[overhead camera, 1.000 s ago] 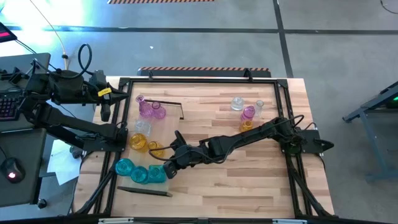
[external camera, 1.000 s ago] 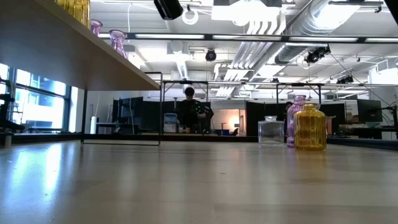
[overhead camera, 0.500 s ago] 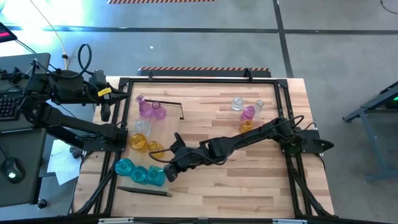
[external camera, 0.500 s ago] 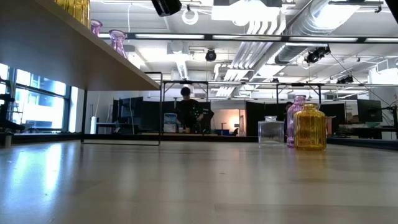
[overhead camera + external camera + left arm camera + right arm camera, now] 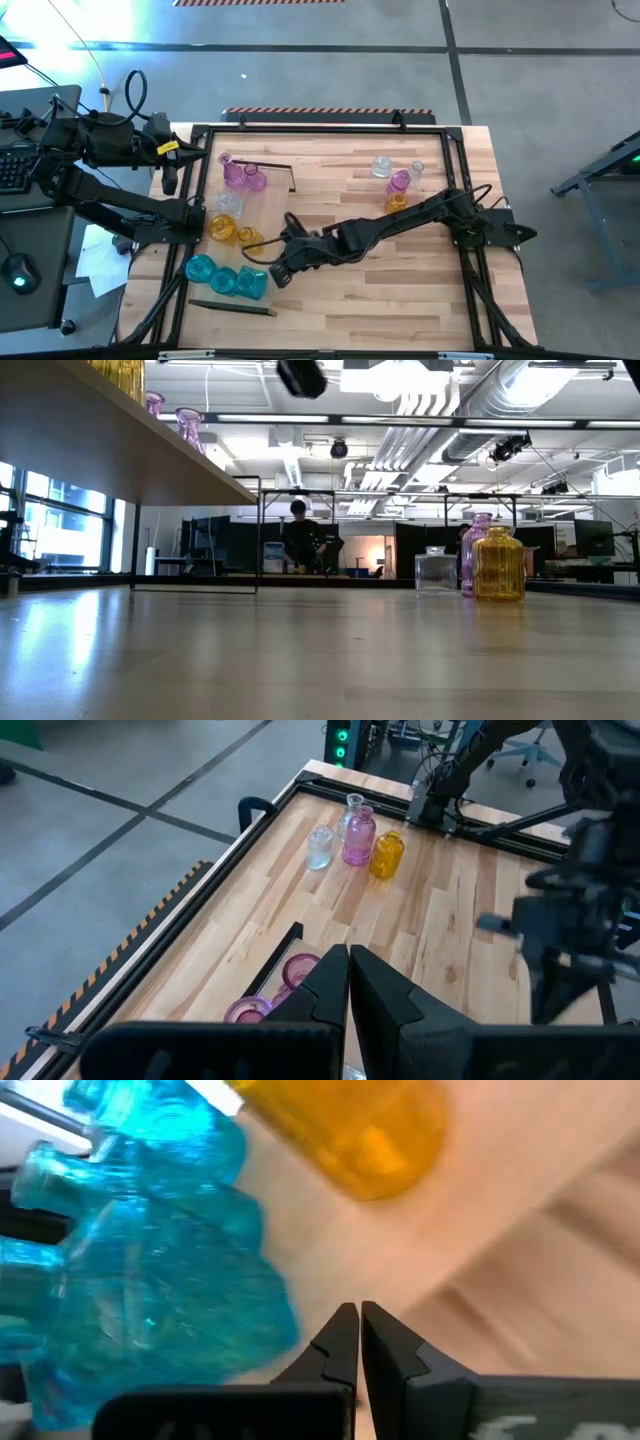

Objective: Sort vases onto shelf
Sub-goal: Put the left transparent flower vase on the shelf

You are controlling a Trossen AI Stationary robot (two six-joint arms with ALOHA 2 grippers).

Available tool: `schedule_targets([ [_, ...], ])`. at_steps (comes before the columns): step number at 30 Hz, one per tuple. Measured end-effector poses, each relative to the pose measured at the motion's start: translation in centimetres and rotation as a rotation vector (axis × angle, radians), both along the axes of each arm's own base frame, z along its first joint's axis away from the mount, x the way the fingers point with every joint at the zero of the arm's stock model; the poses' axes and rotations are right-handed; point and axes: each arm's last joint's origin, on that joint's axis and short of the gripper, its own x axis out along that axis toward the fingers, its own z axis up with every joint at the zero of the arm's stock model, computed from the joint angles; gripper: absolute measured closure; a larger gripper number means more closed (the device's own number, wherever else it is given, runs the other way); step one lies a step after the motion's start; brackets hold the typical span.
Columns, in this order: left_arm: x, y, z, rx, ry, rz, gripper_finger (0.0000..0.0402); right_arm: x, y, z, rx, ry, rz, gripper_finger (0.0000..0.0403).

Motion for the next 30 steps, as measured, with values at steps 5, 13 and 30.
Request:
schedule_targets([
  [5, 0.0, 0.0, 0.0, 0.0, 0.0, 0.0, 0.0396, -2.0, -1.7, 2.3, -0.118, 0.056, -0.046, 0.0403],
  [13, 0.1, 0.0, 0.0, 0.0, 0.003, 0.0, 0.0396, -6.6, -4.4, 6.0, -0.223, 0.22, -0.058, 0.0403],
  [30, 5.2, 0.4, 0.0, 0.127, 0.046, 0.15, 0.0396, -12.7, -8.9, 6.1, -0.463, 0.734, 0.063, 0.0246],
])
